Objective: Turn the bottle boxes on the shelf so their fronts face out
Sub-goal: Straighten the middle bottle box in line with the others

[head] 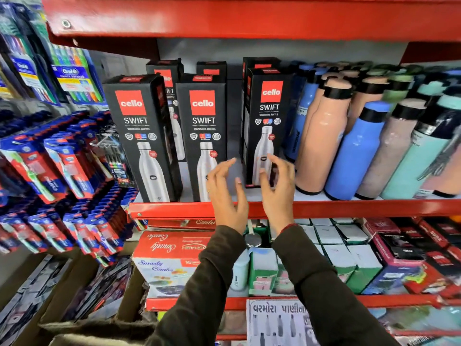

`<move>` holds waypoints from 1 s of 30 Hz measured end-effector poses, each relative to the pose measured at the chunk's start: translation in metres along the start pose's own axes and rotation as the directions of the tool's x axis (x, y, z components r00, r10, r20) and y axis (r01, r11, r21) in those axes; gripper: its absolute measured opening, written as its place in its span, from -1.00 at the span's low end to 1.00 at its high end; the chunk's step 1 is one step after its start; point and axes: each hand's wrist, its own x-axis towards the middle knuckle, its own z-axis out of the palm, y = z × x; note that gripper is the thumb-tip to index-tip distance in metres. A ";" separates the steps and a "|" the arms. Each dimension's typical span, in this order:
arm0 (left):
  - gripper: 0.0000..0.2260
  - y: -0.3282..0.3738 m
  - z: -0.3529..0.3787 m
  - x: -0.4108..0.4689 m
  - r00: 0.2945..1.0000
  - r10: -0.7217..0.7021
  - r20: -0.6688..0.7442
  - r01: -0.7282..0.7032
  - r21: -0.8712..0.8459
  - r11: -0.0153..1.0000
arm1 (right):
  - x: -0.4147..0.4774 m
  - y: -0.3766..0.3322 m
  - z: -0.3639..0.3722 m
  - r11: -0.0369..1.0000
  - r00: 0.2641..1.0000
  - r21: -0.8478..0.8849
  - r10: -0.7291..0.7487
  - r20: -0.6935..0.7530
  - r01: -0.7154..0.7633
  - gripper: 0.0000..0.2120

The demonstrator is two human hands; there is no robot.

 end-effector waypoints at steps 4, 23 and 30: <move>-0.59 0.006 0.034 0.003 0.988 -0.080 0.131 0.085 -0.035 0.996 | 0.021 0.016 -0.013 0.996 0.996 0.039 0.084 0.013 -0.085 -0.52; -0.66 -0.020 0.075 0.036 0.824 -0.535 0.185 0.510 0.167 0.844 | 0.060 0.055 -0.012 0.966 0.941 -0.091 0.255 0.220 -0.241 -0.66; -0.64 -0.012 0.061 0.022 0.843 -0.522 0.131 0.487 0.228 0.843 | 0.042 0.045 -0.022 0.970 0.942 -0.062 0.244 0.232 -0.236 -0.69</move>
